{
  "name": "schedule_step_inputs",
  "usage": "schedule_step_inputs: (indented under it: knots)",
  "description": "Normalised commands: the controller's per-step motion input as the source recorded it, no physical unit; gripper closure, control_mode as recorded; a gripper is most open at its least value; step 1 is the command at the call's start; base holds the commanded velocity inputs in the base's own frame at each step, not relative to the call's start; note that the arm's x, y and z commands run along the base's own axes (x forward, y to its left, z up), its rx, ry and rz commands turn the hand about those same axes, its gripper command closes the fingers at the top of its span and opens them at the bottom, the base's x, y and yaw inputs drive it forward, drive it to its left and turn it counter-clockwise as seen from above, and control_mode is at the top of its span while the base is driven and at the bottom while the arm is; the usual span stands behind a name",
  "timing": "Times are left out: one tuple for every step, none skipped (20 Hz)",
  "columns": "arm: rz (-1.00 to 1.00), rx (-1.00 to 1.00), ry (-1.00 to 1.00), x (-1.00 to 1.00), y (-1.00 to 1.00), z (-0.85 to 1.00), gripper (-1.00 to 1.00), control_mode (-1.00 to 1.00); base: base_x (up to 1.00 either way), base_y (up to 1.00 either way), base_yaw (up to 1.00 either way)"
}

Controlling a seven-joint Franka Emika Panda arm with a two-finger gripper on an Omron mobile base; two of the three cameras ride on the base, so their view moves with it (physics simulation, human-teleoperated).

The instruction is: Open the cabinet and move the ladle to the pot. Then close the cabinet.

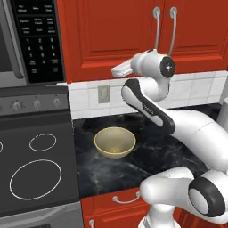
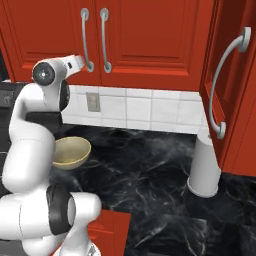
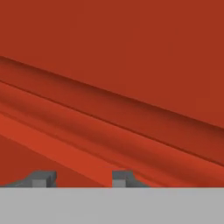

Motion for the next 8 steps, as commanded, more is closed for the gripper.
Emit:
schedule_step_inputs:
  knots:
    - [0.16,0.03,0.13,0.21,-0.26,0.0,-1.0,-1.0,0.0,0.0,0.0]
    - [0.09,0.01,0.12,0.07,-0.16,0.0,-1.0,-1.0,0.0,0.0,0.0]
    - [0.04,0.0,0.13,0.0,-0.06,0.06,-1.0,-1.0,0.0,0.0,0.0]
    - [0.0,0.0,0.14,0.0,-0.01,0.1,-1.0,-1.0,0.0,0.0,0.0]
    - [0.0,0.0,0.13,0.0,-0.01,0.11,-1.0,-1.0,0.0,0.0,0.0]
    - [0.0,0.0,0.08,0.0,0.0,0.09,-1.0,-1.0,0.0,0.0,0.0]
    - [0.0,0.0,0.0,0.0,0.0,0.09,-1.0,-1.0,0.0,0.0,0.0]
    - [0.0,0.0,0.0,0.0,0.0,0.06,-1.0,-1.0,0.0,0.0,0.0]
